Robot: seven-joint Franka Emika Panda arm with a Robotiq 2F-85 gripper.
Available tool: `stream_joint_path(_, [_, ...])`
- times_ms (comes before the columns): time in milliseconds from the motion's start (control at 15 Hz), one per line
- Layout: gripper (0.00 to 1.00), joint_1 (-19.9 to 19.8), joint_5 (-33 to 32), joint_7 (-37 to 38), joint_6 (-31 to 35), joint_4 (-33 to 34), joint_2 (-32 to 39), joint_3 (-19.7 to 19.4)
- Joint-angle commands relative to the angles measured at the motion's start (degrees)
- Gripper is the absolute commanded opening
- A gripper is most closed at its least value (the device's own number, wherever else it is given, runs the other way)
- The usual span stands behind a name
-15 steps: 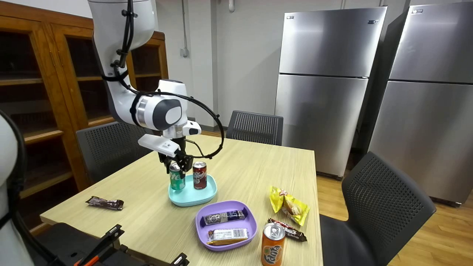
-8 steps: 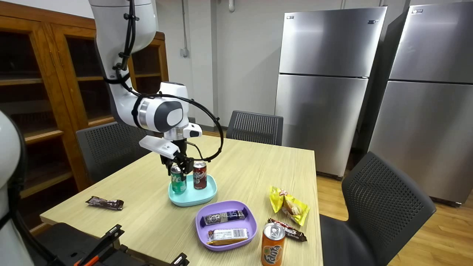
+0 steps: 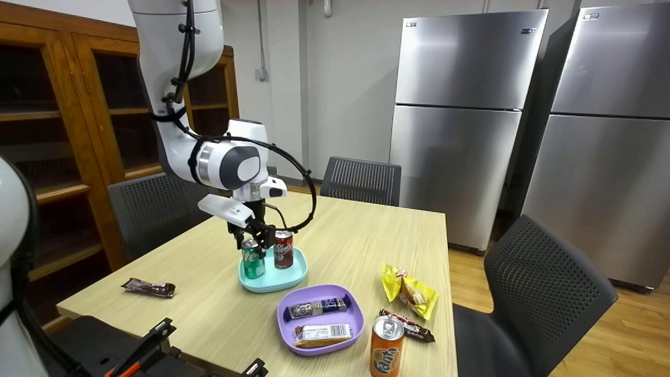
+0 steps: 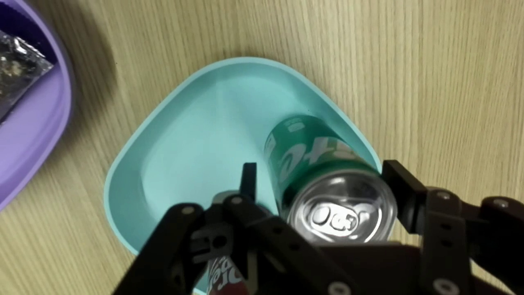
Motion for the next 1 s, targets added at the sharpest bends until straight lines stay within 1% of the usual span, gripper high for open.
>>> stream_joint_path(0, [1.00,0.85,0.14,1.68,-1.40,0.52,-0.81,-0.47])
stream_joint_path(67, [1.00,0.36,0.53,1.07,-1.24,-0.09,-1.61,0.25])
stream_joint_path(267, [1.00,1.09,-0.26,1.17,-0.89,-2.29,-4.50,-0.11])
stream_joint_path(400, [1.00,-0.01,0.62,-0.39,-1.17,-3.39,-6.43,1.47])
stream_joint_path(600, [1.00,0.29,0.45,-0.27,-0.95,-5.78,-10.01,1.87])
stream_joint_path(667, [1.00,-0.33,1.12,-0.97,-0.67,-6.53,-11.11,2.64])
stream_joint_path(933, [1.00,0.24,0.07,0.05,-1.06,-10.12,-16.42,1.41])
